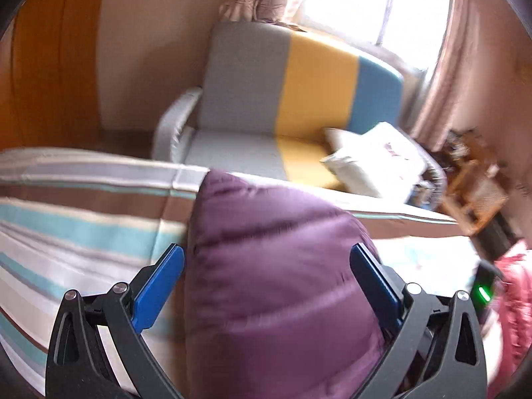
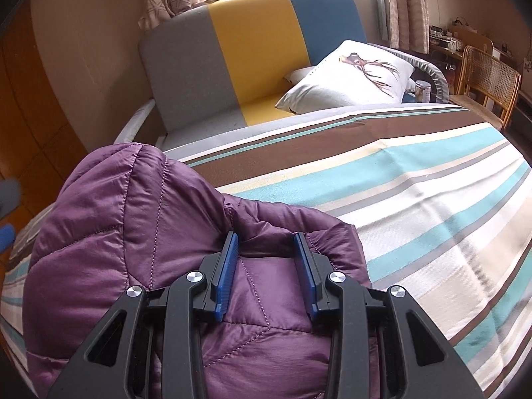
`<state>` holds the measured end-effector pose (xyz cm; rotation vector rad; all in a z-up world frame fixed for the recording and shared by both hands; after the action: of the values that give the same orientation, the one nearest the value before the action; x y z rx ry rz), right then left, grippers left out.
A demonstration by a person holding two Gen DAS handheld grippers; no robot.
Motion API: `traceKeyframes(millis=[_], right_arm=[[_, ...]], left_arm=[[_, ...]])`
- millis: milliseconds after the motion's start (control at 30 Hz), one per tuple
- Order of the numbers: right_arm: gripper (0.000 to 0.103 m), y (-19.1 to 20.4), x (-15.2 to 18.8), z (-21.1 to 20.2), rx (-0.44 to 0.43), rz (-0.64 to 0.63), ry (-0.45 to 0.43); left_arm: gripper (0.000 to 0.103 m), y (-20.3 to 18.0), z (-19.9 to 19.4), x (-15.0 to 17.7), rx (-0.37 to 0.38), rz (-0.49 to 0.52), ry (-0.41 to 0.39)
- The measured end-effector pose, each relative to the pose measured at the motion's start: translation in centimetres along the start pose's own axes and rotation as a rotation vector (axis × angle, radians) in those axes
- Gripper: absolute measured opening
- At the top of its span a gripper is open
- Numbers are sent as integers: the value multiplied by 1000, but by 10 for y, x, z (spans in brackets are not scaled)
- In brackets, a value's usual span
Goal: Fold large clothes
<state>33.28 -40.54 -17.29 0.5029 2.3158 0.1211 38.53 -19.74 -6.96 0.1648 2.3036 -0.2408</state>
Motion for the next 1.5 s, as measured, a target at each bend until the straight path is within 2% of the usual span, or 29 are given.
traceKeyframes(millis=[67, 100, 167, 333, 533, 600, 667, 733, 767, 867, 967, 1067, 1200, 1300, 1400, 1500], right_arm=[[35, 1, 1, 0, -1, 2, 0], [35, -1, 1, 1, -4, 4, 0], [35, 0, 1, 1, 3, -2, -2], [35, 3, 3, 5, 13, -12, -16], [35, 1, 3, 9, -2, -1, -8], [36, -2, 1, 5, -22, 10, -3], [46, -3, -2, -5, -66, 17, -2], [73, -2, -5, -22, -82, 2, -34], [74, -2, -5, -31, -81, -9, -52], [74, -7, -3, -54, -88, -18, -59], [74, -32, 7, -66, -107, 82, -19], [75, -57, 23, -68, -137, 176, 37], [81, -69, 43, -58, -203, 252, 123], [81, -67, 49, -49, -249, 285, 163], [76, -61, 51, -36, -322, 325, 210], [71, -58, 56, -29, -336, 341, 213]], left_arm=[[100, -8, 28, -1, -90, 75, 38], [100, -9, 45, 5, -129, 111, 95], [101, -9, 66, 17, -137, 125, 169], [101, -6, 77, 28, -165, 149, 124], [101, -8, 83, 32, -153, 136, 148], [101, -3, 80, 30, -119, 128, 158], [101, 2, 67, 30, -71, 123, 166], [101, 10, 53, 32, -13, 101, 168], [101, 18, 44, 32, 14, 86, 154], [101, 37, 26, 36, 34, 53, 114], [101, 55, 13, 48, 44, 31, 113], [101, 66, 10, 62, 136, 2, 151], [101, 67, 9, 81, 265, -29, 216], [101, 62, 12, 88, 303, -13, 240], [101, 61, 19, 90, 338, -25, 280], [101, 62, 25, 93, 369, -45, 315]])
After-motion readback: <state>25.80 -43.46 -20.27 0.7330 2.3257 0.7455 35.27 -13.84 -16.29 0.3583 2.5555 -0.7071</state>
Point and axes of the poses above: each gripper's, at about its wrist camera, not at the fingertips, and z roughly the way its jaws point, y to its left, x to its underside, the point moved 5 cm from there along z, roughly the way its jaws point, and after that the axes turned 2 degrees about z, right-handed, at the moved point
